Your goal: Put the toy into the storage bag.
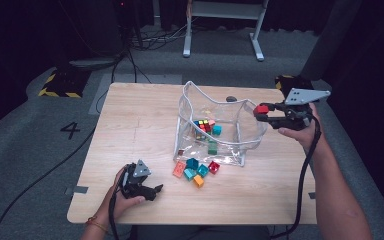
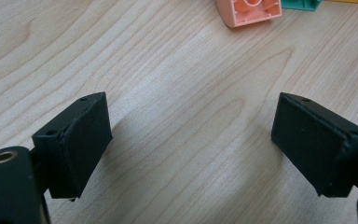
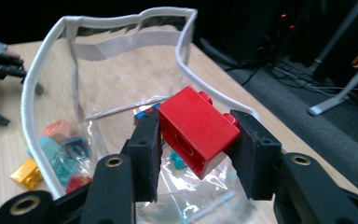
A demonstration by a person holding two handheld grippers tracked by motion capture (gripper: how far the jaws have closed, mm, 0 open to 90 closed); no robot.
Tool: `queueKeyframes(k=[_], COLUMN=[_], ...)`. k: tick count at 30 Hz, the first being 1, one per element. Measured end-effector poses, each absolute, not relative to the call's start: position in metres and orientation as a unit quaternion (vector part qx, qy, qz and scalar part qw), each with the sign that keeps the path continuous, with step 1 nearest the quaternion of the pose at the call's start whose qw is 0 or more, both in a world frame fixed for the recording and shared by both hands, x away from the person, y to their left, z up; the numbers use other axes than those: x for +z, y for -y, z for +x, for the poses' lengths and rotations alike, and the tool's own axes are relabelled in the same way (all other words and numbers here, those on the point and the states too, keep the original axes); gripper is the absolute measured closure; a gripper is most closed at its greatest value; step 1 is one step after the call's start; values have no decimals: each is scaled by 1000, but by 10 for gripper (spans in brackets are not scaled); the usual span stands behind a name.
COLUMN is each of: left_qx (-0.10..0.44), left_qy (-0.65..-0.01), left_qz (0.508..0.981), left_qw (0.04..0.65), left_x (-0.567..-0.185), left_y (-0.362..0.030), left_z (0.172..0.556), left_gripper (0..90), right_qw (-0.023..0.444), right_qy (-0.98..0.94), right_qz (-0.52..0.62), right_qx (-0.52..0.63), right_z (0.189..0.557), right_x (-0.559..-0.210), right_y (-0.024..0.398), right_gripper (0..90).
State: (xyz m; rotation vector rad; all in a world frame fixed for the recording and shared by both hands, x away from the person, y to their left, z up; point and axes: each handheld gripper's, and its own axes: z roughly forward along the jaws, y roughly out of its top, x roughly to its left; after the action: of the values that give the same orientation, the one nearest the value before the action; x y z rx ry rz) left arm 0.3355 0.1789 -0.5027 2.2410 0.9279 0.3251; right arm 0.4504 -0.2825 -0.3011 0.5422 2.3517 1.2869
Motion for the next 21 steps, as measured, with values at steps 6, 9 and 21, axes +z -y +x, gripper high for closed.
queueKeyframes(k=[6, 9, 21], left_qx=[125, 125, 126], left_qy=[-357, -357, -359], left_qz=[861, 861, 860], left_qw=[340, 340, 341], left_x=[-503, -503, -503], left_y=[-179, -179, -179], left_z=[335, 335, 335], left_gripper=[121, 121, 121], right_qw=[196, 188, 153], right_qy=[-859, -867, -907], right_qz=[160, 156, 121], right_qx=[445, 433, 375], right_z=[458, 462, 480], right_x=[-304, -306, -317], right_y=[254, 241, 195], right_gripper=[557, 557, 557])
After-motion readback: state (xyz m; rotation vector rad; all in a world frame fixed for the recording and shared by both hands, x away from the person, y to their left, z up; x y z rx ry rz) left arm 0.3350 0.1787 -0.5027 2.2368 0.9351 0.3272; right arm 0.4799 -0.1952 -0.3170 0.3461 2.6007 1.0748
